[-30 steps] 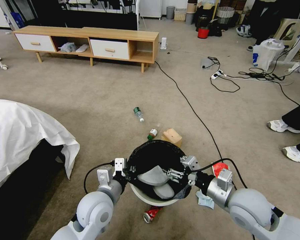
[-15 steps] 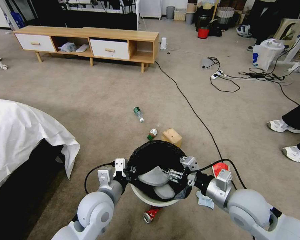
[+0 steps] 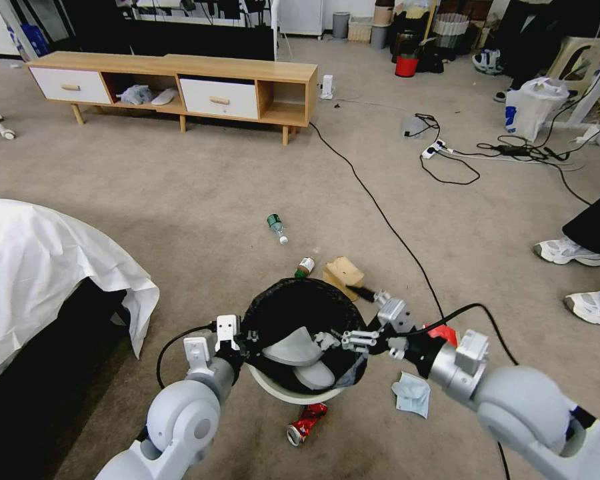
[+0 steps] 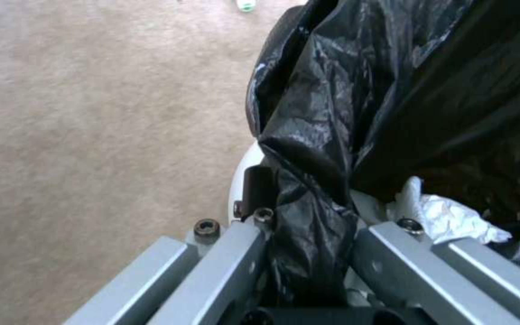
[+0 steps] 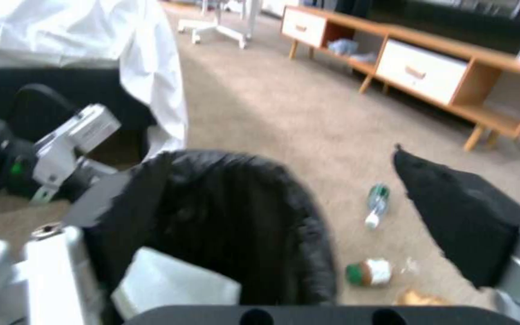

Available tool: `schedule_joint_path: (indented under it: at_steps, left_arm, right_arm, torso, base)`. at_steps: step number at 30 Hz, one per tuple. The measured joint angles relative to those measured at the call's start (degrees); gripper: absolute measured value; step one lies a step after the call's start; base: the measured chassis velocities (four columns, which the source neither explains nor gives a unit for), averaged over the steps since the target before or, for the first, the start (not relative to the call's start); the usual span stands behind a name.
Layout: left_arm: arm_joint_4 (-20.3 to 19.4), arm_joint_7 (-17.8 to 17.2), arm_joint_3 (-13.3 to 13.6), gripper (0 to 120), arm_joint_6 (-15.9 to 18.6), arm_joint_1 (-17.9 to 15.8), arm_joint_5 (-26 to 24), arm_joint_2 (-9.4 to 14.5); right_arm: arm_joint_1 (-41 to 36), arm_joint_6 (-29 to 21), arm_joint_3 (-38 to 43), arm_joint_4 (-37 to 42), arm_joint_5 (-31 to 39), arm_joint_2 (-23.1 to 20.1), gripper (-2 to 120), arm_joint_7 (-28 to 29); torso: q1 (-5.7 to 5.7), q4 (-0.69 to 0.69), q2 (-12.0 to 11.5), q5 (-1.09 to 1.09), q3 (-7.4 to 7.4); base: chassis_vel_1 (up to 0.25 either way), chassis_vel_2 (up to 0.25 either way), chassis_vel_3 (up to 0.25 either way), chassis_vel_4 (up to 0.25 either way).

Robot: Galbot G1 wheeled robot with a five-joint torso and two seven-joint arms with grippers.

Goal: Pick up the trash bin and place the garbage on the floor into it.

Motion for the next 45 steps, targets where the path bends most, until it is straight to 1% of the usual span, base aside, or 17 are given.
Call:
schedule_joint_path:
  at_steps: [1,4,7,11,14,15,19,27,29,30,32,33,36,40,43,44,45]
  left_arm:
    - [0.0,0.0,0.0,1,0.0,0.0,0.0,0.0]
    - [-0.44,0.02,-1.99,1,-0.3,1.69,0.52,0.01]
    - [-2.17,0.04,-4.79,1,-0.64,4.95,1.47,-0.14]
    - [-3.38,0.04,-6.3,1,-0.8,7.33,2.56,-0.6]
    - [-4.06,0.84,-8.41,1,-1.67,10.62,5.95,-1.66]
    - [-4.06,0.84,-8.41,1,-1.67,10.62,5.95,-1.66]
    - [-4.19,1.65,-9.88,1,-2.81,12.74,8.46,-3.64]
    - [-4.44,2.0,-11.63,1,-4.25,13.01,10.25,-3.82]
    - [-5.18,1.83,-12.59,1,-4.34,12.99,10.24,-3.77]
    - [-5.18,1.83,-12.59,1,-4.34,12.99,10.24,-3.77]
    - [-5.69,1.69,-13.75,1,-4.52,13.45,10.86,-3.85]
    - [-5.69,1.69,-13.75,1,-4.52,13.45,10.86,-3.85]
    - [-6.12,1.64,-15.42,1,-4.68,14.21,11.93,-3.98]
    - [-6.53,1.59,-16.07,1,-4.69,14.59,12.09,-3.99]
    - [-6.94,1.45,-17.82,1,-5.28,15.07,12.96,-3.99]
    - [-6.94,1.45,-17.82,1,-5.28,15.07,12.96,-3.99]
    - [-6.94,1.25,-18.13,1,-5.35,14.97,12.96,-3.99]
  right_arm:
    - [0.0,0.0,0.0,0.0,0.0,0.0,98,0.0]
    - [0.1,0.6,1.25,-0.04,0.05,0.63,99,-0.11]
    - [0.03,0.76,2.18,-0.27,0.08,3.12,100,0.76]
    - [0.39,0.31,1.44,-0.56,0.12,5.62,100,2.51]
    - [1.33,-1.81,-0.71,-0.89,0.1,9.7,100,6.62]
    - [1.33,-1.81,-0.71,-0.89,0.1,9.7,100,6.62]
    - [1.85,-4.15,-3.88,-1.5,1.4,12.37,100,11.99]
    - [6.08,-6.51,-9.81,-4.78,6.89,14.37,100,19.57]
    - [8.37,-7.78,-12.99,-6.06,12.0,15.62,100,24.8]
    - [8.37,-7.78,-12.99,-6.06,12.0,15.62,100,24.8]
    - [9.9,-8.92,-15.26,-7.42,16.28,16.91,100,29.46]
    - [9.9,-8.92,-15.26,-7.42,16.28,16.91,100,29.46]
    - [11.99,-9.9,-17.42,-9.28,20.03,18.8,100,35.07]
    - [13.1,-10.55,-18.28,-9.96,22.07,19.69,100,37.48]
    - [16.3,-13.08,-20.54,-11.86,26.94,21.88,100,44.35]
    - [16.3,-13.08,-20.54,-11.86,26.94,21.88,100,44.35]
    - [17.42,-14.6,-21.32,-12.08,29.59,22.6,100,48.02]
  torso:
    - [0.0,0.0,0.0,0.0,0.0]
    - [0.0,0.0,0.0,0.0,0.0]
    - [0.0,0.0,0.0,0.0,0.0]
    - [0.0,0.0,0.0,0.0,0.0]
    - [0.0,0.01,0.0,0.0,0.0]
    - [0.0,0.01,0.0,0.0,0.0]
    - [0.0,0.0,0.0,0.0,-0.01]
    - [0.0,0.0,0.0,0.0,0.0]
    - [0.0,0.0,0.0,0.0,0.0]
    - [0.0,0.0,0.0,0.0,0.0]
    - [0.0,0.01,0.0,-0.01,0.0]
    - [0.0,0.01,0.0,-0.01,0.0]
    - [0.0,0.01,0.0,0.0,0.0]
    - [0.0,0.01,0.0,0.0,0.0]
    - [0.0,0.01,0.0,0.0,0.0]
    - [0.0,0.01,0.0,0.0,0.0]
    - [0.0,0.01,0.0,-0.01,0.0]
  base:
    - [0.0,0.0,0.0,0.0]
    - [0.0,0.0,0.0,0.0]
    - [0.0,0.0,0.0,0.0]
    - [0.0,0.0,0.0,0.0]
    - [0.0,0.0,0.0,0.0]
    - [0.0,0.0,0.0,0.0]
    - [0.0,0.0,0.0,0.0]
    - [0.0,0.0,0.0,0.0]
    - [0.0,0.0,0.0,0.0]
    - [0.0,0.0,0.0,0.0]
    - [0.0,0.0,0.0,0.0]
    - [0.0,0.0,0.0,0.0]
    - [0.0,0.0,0.0,0.0]
    - [0.0,0.0,0.0,0.0]
    - [0.0,0.0,0.0,0.0]
    - [0.0,0.0,0.0,0.0]
    - [0.0,0.0,0.0,0.0]
